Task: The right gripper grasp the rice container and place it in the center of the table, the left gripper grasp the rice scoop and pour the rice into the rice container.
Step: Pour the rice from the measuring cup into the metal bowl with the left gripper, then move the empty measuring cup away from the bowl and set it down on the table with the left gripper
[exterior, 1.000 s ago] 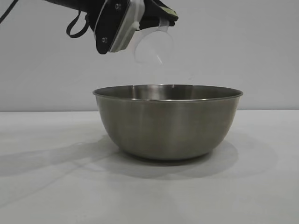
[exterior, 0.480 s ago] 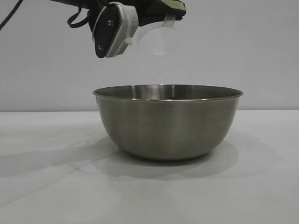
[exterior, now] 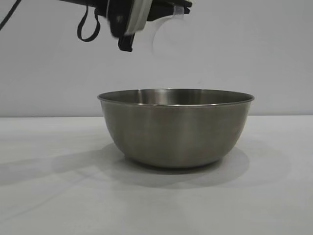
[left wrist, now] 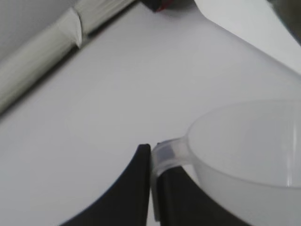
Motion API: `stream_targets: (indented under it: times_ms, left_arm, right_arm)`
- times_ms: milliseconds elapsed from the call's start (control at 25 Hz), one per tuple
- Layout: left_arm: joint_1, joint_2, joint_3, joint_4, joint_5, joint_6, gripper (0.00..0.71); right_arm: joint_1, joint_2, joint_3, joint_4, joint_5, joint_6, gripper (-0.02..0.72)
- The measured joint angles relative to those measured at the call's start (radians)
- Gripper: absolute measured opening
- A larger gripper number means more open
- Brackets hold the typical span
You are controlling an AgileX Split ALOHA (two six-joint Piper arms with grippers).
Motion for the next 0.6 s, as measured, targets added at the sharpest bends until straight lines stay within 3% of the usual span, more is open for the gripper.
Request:
stream_targets:
  times_ms: [240,600]
  left_arm:
    - [0.0,0.0,0.0,-0.368,0.001,-0.279,0.0]
    - [0.004,0.007,0.0,-0.939,0.069,-0.351,0.0]
  right_arm:
    - [0.0,0.0,0.0,0.0,0.0,0.0,0.498]
    - [0.0,0.0,0.0,0.0,0.0,0.0,0.498]
